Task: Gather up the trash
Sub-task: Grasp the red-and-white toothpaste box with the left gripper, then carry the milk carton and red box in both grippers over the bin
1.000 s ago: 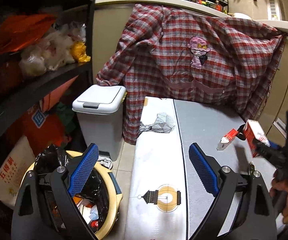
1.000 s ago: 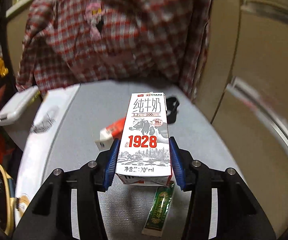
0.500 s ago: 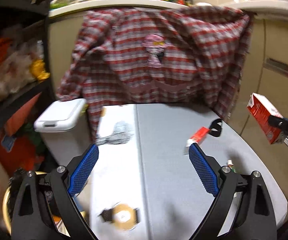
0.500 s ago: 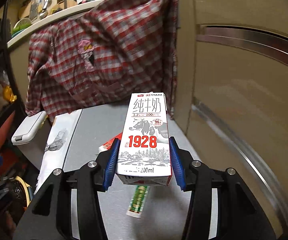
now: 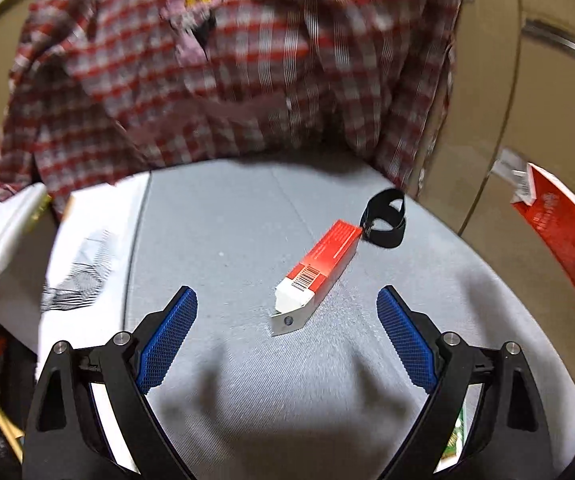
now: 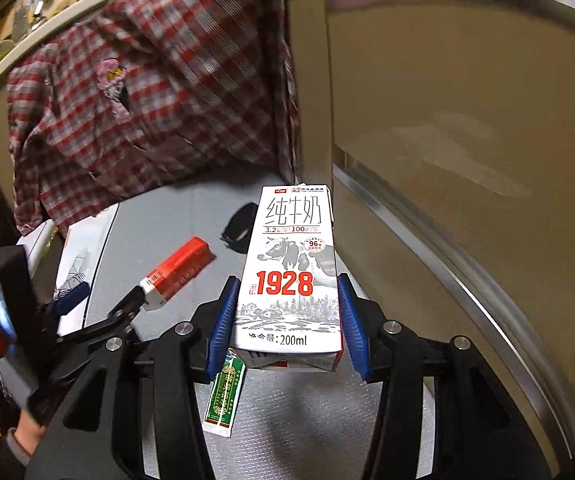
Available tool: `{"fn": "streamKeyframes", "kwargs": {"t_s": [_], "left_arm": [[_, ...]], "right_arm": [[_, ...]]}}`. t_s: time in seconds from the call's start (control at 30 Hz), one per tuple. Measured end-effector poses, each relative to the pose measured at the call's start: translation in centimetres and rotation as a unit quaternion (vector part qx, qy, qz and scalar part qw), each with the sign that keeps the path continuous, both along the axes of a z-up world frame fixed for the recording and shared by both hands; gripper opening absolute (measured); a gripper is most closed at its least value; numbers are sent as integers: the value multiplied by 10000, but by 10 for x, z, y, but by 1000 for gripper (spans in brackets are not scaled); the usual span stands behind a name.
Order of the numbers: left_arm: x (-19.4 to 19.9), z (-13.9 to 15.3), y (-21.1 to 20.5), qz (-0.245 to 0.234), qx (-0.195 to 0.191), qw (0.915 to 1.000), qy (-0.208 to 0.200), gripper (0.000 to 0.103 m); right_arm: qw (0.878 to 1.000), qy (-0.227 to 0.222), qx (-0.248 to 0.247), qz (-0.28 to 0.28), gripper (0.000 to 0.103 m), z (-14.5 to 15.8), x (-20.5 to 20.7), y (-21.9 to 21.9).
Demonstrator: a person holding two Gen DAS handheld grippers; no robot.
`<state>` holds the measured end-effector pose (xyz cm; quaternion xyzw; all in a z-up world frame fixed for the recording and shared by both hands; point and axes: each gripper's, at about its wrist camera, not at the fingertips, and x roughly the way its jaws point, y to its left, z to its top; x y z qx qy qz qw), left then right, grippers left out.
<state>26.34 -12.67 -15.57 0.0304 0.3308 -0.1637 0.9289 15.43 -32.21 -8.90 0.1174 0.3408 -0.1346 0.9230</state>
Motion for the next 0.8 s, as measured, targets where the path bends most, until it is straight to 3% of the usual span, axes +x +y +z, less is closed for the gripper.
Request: {"fn": "streamKeyframes", "kwargs": {"t_s": [0.17, 0.43, 0.47, 0.57, 0.8], "left_arm": [[21, -18, -17, -240, 179, 9994, 172, 88], [47, -30, -29, -327, 170, 9976, 580, 75], [49, -30, -29, -321, 166, 9976, 598, 69], [53, -31, -32, -306, 251, 9968, 700, 36], [36, -12, -23, -281, 85, 9981, 540, 25]], "right_arm": [[9999, 114, 87, 14, 49, -7, 6, -5], [9997, 192, 143, 50, 49, -11, 10, -6], [9997, 199, 145, 50, 49, -11, 9, -5], [9997, 208, 123, 51, 49, -11, 10, -5], [9997, 198, 109, 30, 49, -10, 11, -7]]}}
